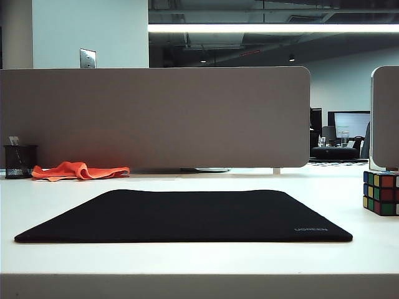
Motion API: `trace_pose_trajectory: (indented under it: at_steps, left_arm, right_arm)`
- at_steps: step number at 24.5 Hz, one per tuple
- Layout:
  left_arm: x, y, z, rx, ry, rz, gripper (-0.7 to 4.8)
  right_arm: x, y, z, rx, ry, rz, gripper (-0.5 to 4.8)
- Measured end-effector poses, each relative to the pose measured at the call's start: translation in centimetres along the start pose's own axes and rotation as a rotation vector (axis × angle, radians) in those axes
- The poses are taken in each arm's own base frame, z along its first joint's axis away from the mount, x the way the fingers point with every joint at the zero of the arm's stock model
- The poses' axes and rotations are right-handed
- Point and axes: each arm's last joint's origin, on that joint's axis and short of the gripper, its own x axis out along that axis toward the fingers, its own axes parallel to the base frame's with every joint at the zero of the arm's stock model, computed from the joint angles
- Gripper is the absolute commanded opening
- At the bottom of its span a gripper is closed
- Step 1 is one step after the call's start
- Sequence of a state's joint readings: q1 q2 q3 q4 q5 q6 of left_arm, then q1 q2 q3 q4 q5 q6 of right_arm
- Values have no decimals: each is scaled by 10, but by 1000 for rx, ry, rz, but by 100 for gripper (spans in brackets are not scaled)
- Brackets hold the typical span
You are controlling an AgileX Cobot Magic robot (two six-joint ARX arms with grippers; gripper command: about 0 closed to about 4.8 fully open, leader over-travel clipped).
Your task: Pick up the cube on the right side of the mouse pad, then place it in the center of the mouse pad.
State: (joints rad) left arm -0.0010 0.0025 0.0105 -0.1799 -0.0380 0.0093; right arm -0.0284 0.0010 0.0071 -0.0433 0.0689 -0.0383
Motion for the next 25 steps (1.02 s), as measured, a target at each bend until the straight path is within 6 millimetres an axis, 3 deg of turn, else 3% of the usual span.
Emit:
trace_pose_trajectory:
  at_steps: [6, 10, 15, 19, 22, 25]
  left_arm:
    - [0, 0, 0, -2, 0, 0, -5]
    - [-1, -1, 3, -19, -11, -29, -6]
    - [-24, -1, 59, -8, -203, -94, -6]
    - [-33, -2, 87, 7, -191, -147, -6]
    - [-27, -4, 101, 14, -135, -198, -6]
    - [-20, -5, 122, 77, -97, -233, -6]
  right_arm:
    - [0, 0, 1, 2, -10, 0, -5]
    - [-1, -1, 16, 147, -165, 6, -6]
    - [-4, -1, 25, 234, -170, 26, -6]
    - [-14, -3, 70, 239, -192, 36, -6]
    - [-8, -3, 92, 230, -83, 28, -5]
    - [2, -3, 126, 155, -43, 72, -5]
